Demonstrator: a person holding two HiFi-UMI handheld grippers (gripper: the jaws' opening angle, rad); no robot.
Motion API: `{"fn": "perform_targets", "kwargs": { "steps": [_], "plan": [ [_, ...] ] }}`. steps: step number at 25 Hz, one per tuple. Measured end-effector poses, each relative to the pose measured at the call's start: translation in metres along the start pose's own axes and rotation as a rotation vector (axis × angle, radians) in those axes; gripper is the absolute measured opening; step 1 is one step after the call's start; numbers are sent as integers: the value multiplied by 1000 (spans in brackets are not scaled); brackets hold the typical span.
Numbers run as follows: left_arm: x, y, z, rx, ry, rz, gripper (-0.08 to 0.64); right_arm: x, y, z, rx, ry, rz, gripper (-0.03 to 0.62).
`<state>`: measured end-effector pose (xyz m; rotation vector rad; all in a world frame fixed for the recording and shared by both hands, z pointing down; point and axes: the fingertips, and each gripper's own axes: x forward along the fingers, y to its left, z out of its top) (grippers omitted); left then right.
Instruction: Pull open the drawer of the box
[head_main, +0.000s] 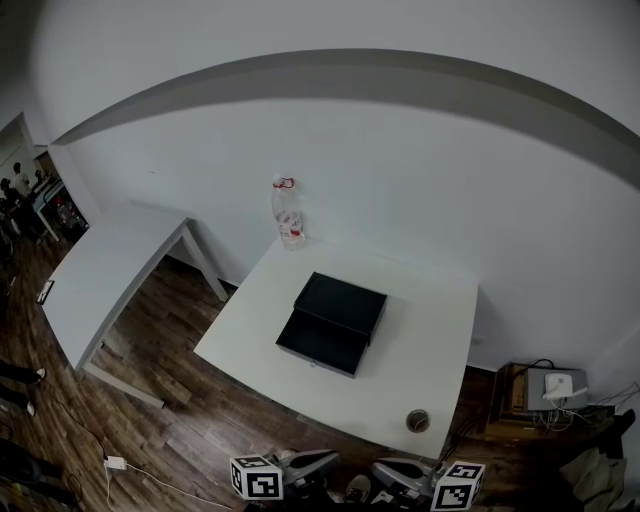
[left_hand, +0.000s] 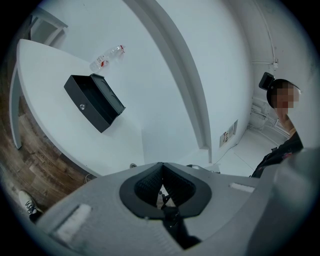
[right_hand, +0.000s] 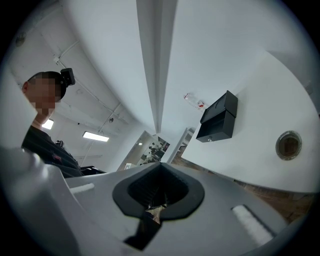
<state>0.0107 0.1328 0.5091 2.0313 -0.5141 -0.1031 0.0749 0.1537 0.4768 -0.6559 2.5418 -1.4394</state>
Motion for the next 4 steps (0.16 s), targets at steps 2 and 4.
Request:
{"fn": "perform_targets", "kwargs": {
  "steps": [2,4],
  "plan": [
    [-2,0,0,0,-5,5,0,0,0,-1,5,2,1,3],
    [-4,0,-1,-1,-9,8,0,0,1,-2,8,4,2,3]
  ]
}}
